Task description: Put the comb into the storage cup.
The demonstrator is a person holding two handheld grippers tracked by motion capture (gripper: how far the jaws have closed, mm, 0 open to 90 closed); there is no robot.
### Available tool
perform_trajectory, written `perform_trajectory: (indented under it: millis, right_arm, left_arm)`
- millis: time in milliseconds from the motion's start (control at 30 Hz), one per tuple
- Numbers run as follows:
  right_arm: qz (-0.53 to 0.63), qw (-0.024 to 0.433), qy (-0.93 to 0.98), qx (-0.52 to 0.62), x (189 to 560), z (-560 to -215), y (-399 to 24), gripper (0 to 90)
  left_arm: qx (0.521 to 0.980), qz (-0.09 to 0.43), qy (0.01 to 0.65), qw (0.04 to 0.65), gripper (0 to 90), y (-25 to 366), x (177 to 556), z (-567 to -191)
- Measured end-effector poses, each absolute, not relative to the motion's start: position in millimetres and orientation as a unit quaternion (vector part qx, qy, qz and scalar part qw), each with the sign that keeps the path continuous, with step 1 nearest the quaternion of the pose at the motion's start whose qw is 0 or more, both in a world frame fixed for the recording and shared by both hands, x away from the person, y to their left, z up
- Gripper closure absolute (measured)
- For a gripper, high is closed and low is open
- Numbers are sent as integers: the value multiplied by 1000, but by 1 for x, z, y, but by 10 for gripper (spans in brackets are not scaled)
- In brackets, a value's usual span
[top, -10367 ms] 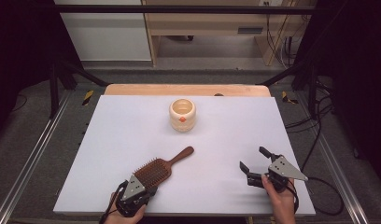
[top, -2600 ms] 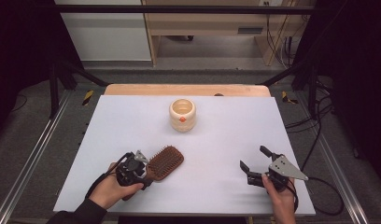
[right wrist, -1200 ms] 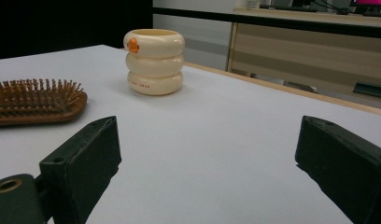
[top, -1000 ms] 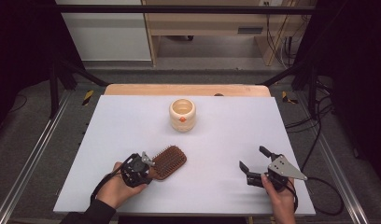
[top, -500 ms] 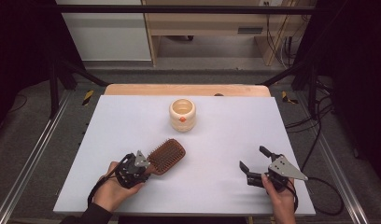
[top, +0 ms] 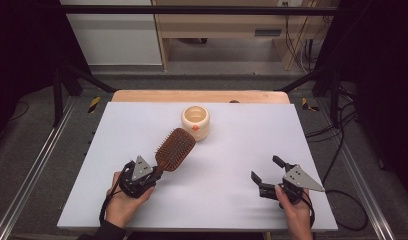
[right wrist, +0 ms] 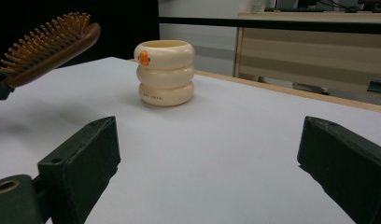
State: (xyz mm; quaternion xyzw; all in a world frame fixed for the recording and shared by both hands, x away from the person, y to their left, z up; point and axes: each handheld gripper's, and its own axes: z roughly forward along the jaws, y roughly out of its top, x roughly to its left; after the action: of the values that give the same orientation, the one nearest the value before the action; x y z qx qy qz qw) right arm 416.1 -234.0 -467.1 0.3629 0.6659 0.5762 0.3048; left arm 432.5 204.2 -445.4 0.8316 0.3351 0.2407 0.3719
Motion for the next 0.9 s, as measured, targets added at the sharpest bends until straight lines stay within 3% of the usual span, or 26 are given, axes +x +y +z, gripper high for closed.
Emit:
perform_trajectory:
  millis: [900]
  right_arm:
    - [596,174,704,346,444,-417,-98,62]
  left_arm:
    - [794,276,324,435,727,216,419,-450]
